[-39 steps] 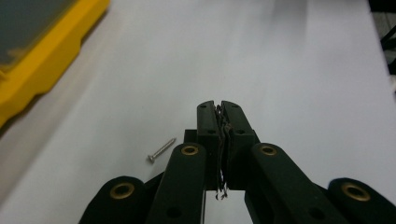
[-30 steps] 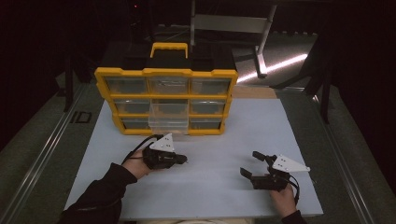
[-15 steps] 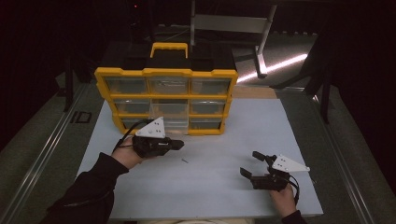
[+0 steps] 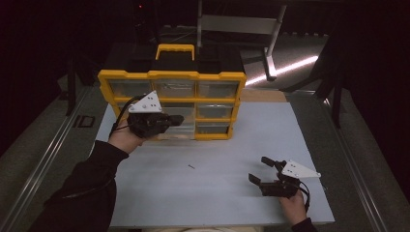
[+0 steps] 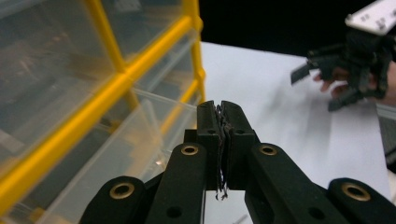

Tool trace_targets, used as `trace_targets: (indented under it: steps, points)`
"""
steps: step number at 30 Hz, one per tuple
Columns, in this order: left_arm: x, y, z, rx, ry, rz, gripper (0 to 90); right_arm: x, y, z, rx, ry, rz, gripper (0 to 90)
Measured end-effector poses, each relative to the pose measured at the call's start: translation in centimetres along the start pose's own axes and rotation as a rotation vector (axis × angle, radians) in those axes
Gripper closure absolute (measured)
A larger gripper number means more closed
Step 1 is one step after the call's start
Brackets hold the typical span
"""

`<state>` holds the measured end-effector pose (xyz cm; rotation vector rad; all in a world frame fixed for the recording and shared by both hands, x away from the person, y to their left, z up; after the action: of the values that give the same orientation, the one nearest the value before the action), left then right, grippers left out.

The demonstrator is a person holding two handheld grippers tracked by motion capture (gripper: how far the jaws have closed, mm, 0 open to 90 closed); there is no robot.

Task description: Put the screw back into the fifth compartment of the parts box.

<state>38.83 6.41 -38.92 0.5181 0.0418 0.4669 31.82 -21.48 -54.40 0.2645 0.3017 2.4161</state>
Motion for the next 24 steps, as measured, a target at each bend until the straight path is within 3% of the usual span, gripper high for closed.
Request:
trace_targets:
  steps: [3, 4, 8, 14, 18, 24]
  points:
    - [0.3, 0.0, 0.1, 0.002, -0.001, 0.012, 88.6, 0.0, 0.0, 0.0, 0.000, 0.003, -0.001, 14.3]
    - [0.9, 0.1, 0.2, 0.005, -0.001, 0.041, 88.6, 0.0, 0.0, 0.0, 0.000, 0.003, -0.001, 14.3]
    - [2.0, -0.1, 0.0, 0.024, 0.010, 0.074, 88.6, 0.0, 0.0, 0.0, 0.000, -0.001, 0.000, 14.3]
    - [3.8, -0.5, -0.7, 0.066, 0.048, 0.134, 88.5, 0.0, 0.0, 0.0, 0.001, -0.003, 0.001, 14.3]
    - [4.4, -0.8, -1.0, 0.102, 0.062, 0.143, 88.5, 0.0, 0.0, 0.0, 0.000, -0.003, 0.002, 14.3]
    - [4.9, -1.2, -1.6, 0.156, 0.049, 0.158, 88.4, 0.1, 0.0, -0.1, 0.004, -0.002, 0.002, 14.3]
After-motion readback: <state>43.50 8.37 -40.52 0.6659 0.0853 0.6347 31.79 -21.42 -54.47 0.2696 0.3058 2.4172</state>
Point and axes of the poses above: each handheld gripper's, and its own axes: y roughly backward along the jaws, z roughly out of its top, x roughly to its left, the point moved 10 cm from there along -y, roughly forward along the jaws
